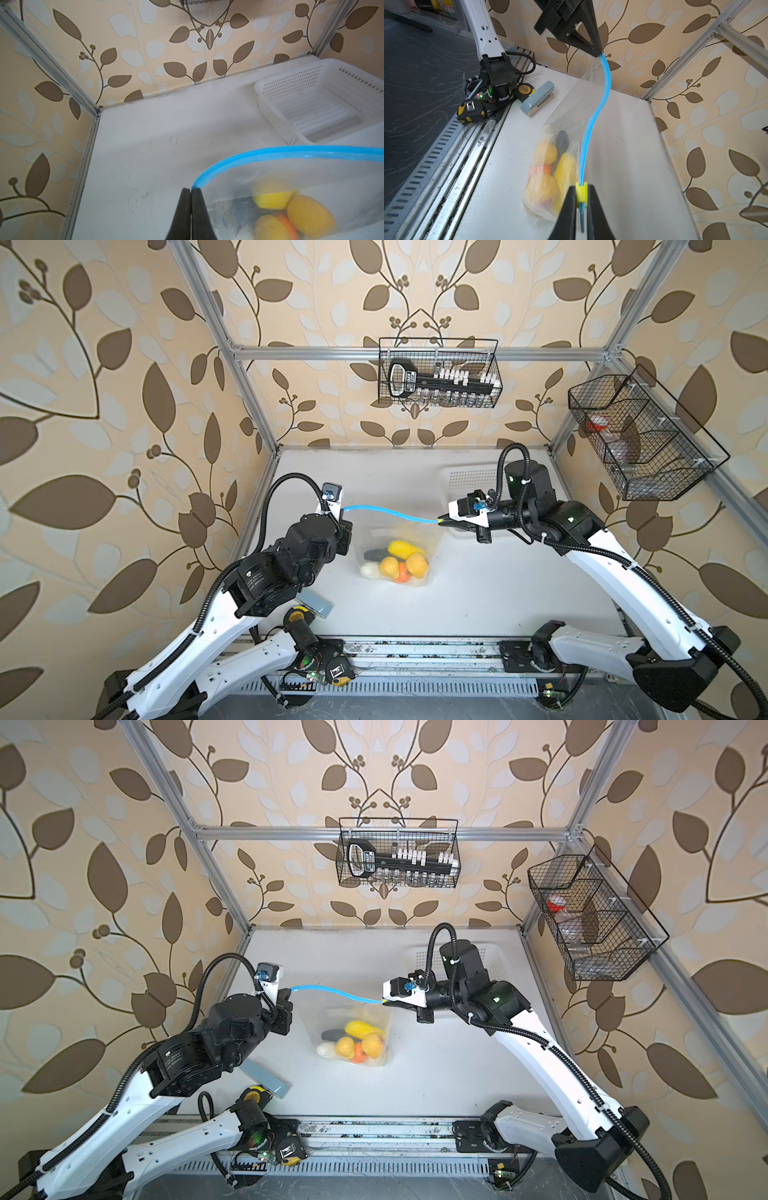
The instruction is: Place the food in the zip-top bag and seal the zipper
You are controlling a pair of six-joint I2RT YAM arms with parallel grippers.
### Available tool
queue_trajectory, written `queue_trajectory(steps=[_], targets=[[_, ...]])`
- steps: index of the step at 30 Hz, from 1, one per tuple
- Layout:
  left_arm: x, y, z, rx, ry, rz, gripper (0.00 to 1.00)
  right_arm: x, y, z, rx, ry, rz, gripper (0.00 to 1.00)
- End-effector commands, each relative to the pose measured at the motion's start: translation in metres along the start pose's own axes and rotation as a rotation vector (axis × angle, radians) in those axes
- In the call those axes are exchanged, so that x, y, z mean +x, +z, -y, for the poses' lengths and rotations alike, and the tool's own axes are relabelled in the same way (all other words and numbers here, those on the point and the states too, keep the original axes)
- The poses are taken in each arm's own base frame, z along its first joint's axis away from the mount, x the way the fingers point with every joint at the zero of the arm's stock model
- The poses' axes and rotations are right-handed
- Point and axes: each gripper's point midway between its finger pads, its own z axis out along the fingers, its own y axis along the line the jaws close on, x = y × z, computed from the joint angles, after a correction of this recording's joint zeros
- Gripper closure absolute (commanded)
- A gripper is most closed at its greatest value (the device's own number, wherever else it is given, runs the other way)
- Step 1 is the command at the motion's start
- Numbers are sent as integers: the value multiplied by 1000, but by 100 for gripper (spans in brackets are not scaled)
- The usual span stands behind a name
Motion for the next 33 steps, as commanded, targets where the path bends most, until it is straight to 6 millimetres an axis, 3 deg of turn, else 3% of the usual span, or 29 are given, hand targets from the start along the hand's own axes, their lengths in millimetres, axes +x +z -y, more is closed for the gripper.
queue_trajectory(steps=[1, 10, 19, 27, 33], targets=[[-13, -14, -6, 17, -57, 36, 100, -10, -9, -8, 8, -42, 11, 90], [-13, -29, -7, 64, -80, 43, 100, -21, -15, -36, 1, -65, 18, 90], [-5, -48, -13, 103, -121, 35, 100, -18, -21, -63, -13, -63, 7, 90], [3, -58, -9, 154, -103, -35, 100, -27, -28, -74, -23, -78, 13, 90], [3, -64, -6, 179, -107, -61, 100, -22, -28, -75, -26, -62, -16, 91]])
